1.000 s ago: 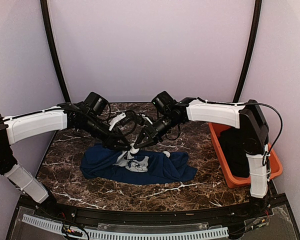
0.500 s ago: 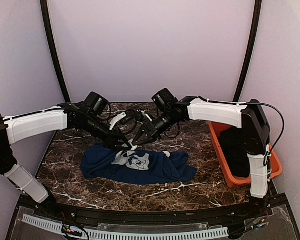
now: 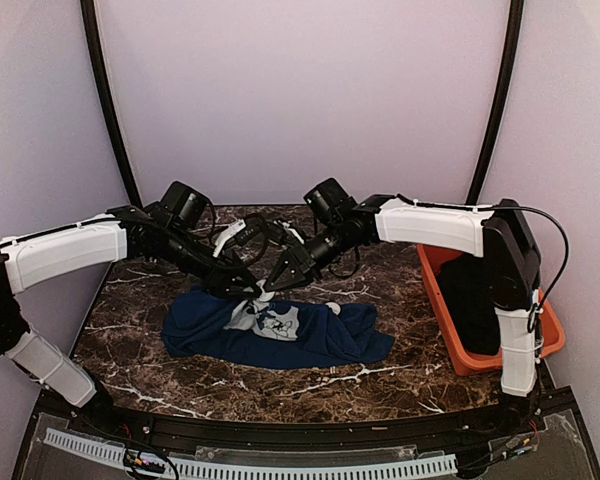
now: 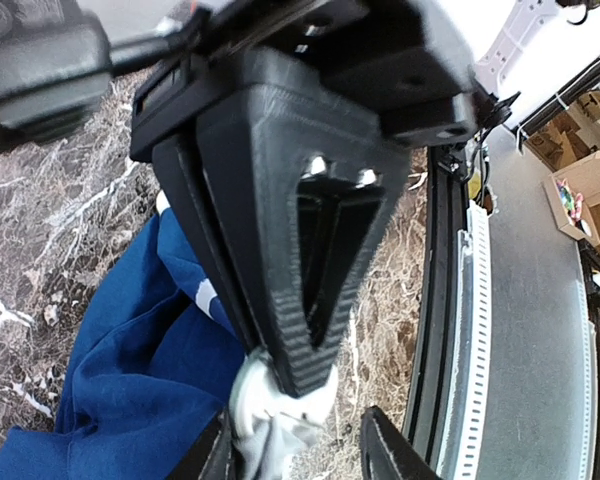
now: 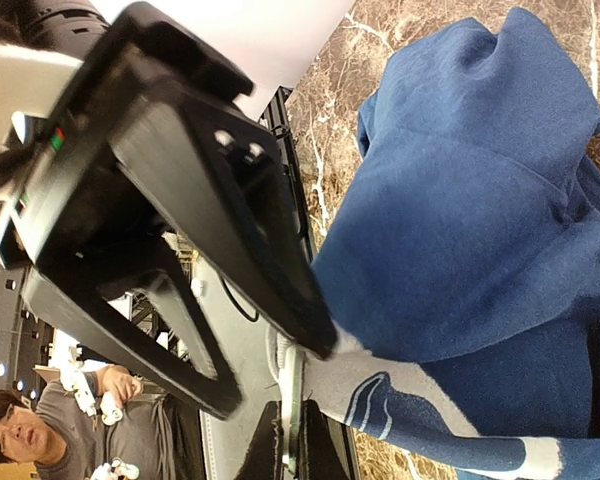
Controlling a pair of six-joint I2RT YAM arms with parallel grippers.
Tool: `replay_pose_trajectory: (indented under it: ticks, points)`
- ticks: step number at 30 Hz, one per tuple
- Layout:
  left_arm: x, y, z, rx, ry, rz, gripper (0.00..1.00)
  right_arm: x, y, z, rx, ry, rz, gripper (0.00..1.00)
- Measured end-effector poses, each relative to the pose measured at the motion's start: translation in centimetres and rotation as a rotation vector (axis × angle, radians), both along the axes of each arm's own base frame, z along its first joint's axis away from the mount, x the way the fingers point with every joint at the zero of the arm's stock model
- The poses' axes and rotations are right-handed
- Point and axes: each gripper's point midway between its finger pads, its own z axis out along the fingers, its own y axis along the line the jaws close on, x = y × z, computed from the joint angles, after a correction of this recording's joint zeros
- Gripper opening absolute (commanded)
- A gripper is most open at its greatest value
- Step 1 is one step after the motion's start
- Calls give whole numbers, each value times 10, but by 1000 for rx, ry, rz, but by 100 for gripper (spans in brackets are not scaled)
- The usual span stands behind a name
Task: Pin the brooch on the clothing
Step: Pin the brooch onto the flattened clothing.
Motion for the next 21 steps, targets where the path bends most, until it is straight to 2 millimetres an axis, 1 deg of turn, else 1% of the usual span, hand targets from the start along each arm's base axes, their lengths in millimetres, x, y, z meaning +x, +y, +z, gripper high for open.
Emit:
replay_pose_trajectory:
  ticks: [2, 5, 6, 9, 14, 17, 21]
  points:
    - [0, 1, 5, -16, -5, 1, 42, 0, -1, -1, -2, 2, -1, 0]
    - [0, 1, 11, -43, -9, -7, 39, 2, -2, -3, -8, 5, -7, 0]
    - [0, 1, 11, -47, -8, -10, 37, 2, -3, -4, -9, 5, -8, 0]
    - [-2, 0, 13, -58, 1, -21, 37, 5, -4, -4, -9, 5, -14, 0]
    - [-3, -1, 9, -54, 15, -26, 41, 5, -4, -4, -6, 1, -10, 0]
    - [-1, -2, 5, -44, 23, -23, 41, 4, -4, -6, -8, -6, -9, 0]
    - [1, -1, 4, -34, 14, -12, 41, 4, -4, -7, -7, -22, -5, 0]
